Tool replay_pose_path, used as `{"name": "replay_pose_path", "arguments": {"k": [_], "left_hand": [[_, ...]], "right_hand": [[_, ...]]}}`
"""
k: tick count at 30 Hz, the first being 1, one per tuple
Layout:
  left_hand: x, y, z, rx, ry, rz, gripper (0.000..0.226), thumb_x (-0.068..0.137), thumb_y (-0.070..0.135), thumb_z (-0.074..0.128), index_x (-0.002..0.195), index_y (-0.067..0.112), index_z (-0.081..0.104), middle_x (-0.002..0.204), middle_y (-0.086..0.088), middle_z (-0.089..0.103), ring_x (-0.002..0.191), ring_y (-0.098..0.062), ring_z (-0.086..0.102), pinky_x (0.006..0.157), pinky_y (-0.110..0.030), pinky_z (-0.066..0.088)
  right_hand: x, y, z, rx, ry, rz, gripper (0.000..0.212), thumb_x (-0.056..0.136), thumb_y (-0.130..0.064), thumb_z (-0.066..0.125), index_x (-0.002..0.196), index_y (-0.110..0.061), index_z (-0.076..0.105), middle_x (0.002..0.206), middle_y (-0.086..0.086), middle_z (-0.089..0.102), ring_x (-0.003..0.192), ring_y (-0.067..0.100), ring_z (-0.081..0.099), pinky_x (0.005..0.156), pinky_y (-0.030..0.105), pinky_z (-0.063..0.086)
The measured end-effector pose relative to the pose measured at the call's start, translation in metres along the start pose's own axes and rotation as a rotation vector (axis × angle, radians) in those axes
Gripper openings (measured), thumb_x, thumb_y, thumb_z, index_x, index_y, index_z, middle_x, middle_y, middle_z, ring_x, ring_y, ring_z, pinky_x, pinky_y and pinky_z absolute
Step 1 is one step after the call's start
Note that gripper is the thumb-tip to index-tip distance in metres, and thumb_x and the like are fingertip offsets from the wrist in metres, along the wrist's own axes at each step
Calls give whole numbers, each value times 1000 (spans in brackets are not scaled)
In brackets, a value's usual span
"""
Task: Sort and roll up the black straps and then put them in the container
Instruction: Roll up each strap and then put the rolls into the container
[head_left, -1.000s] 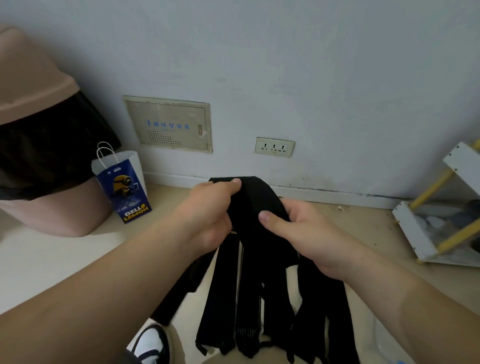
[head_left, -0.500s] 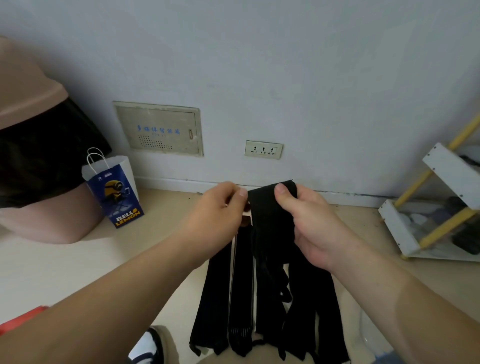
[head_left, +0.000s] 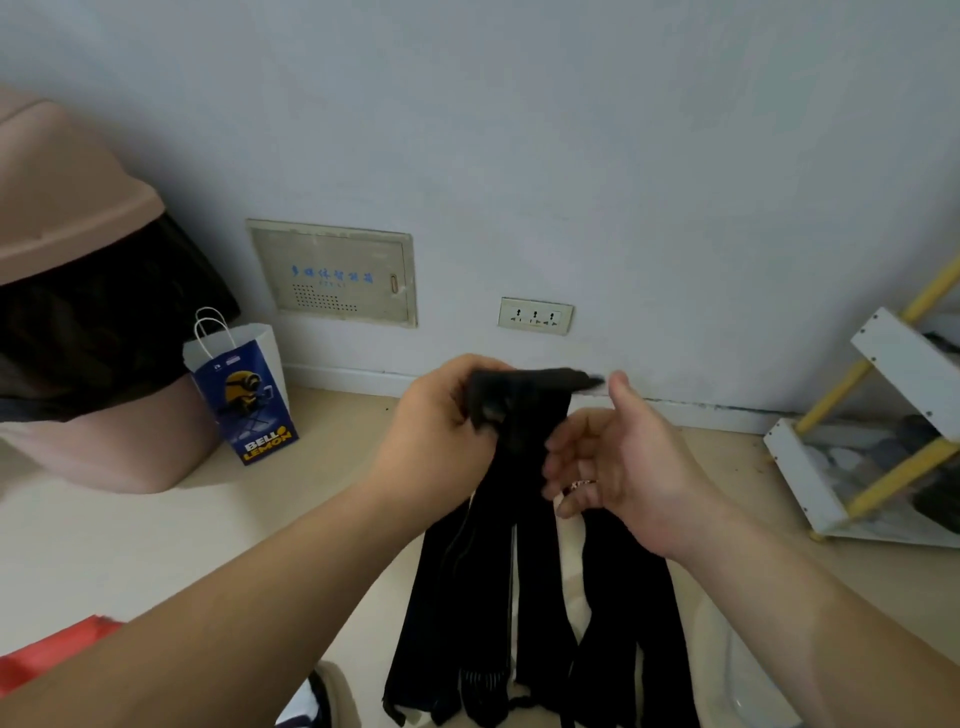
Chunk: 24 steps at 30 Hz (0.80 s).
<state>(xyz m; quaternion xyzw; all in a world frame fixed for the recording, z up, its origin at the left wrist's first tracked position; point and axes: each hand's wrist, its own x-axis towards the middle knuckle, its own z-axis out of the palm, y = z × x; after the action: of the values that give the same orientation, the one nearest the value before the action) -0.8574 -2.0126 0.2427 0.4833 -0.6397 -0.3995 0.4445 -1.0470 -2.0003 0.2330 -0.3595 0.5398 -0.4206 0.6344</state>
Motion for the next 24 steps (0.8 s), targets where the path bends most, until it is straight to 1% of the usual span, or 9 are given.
{"name": "replay_pose_path", "arguments": {"k": [1,3,5,8,13,16,19,22,24], "left_hand": [[0,1,-1,-50,10,-43,31,98,-7,57,93,20,72,73,10,74,68,3,67,66,-13,51],[-1,2,-1,-158,9,-132,21,105,9,57,99,20,73,87,4,80,83,-8,76,76,-27,60],[-1,2,-2,-241,-19,-202,22,106,9,56,110,20,74,99,2,81,96,-14,78,89,-36,62],[-5,2,-1,-304,-120,-224,27,106,4,54,121,17,72,108,-3,81,104,-16,77,96,-37,61],[-12,2,-4,-270,-238,-195,26,109,7,51,125,19,67,99,6,81,90,-5,77,71,-16,56],[-14,2,-6,-229,-268,-205,24,111,16,48,123,24,68,98,7,79,86,-5,75,66,-19,57],[-13,2,-10,-234,-281,-228,24,112,23,48,122,23,70,109,-7,78,91,-16,76,74,-33,64],[-12,6,-14,-266,-311,-246,27,113,21,45,125,19,69,110,-9,78,91,-19,76,77,-35,65],[-13,6,-14,-278,-337,-256,30,114,21,41,127,15,68,115,-14,77,99,-31,75,79,-37,65]], "right_hand": [[2,2,-1,-34,34,-85,54,110,-46,37,86,-5,62,72,20,62,59,31,61,53,36,49],[5,6,-3,-44,73,-213,17,92,-20,55,97,-5,62,81,21,63,69,30,63,58,38,52],[3,6,1,-78,43,-285,37,78,-18,58,112,-8,68,97,16,74,85,28,73,68,37,56],[-3,6,12,-100,18,-291,21,100,-25,64,117,-17,72,112,10,79,104,26,77,78,39,59],[-6,10,19,-109,46,-252,21,112,-27,51,122,-21,68,114,8,80,109,27,77,96,50,60],[-7,9,19,-141,57,-283,17,110,-27,55,118,-21,70,109,7,80,108,27,77,95,47,61],[-6,7,16,-153,66,-303,15,109,-26,58,112,-22,71,105,8,79,103,27,77,88,44,62],[-8,6,16,-167,59,-329,15,109,-23,58,109,-24,72,101,7,79,93,24,77,78,38,60],[-8,5,15,-157,57,-334,15,109,-21,57,109,-24,72,100,11,79,88,25,77,73,39,61]]}}
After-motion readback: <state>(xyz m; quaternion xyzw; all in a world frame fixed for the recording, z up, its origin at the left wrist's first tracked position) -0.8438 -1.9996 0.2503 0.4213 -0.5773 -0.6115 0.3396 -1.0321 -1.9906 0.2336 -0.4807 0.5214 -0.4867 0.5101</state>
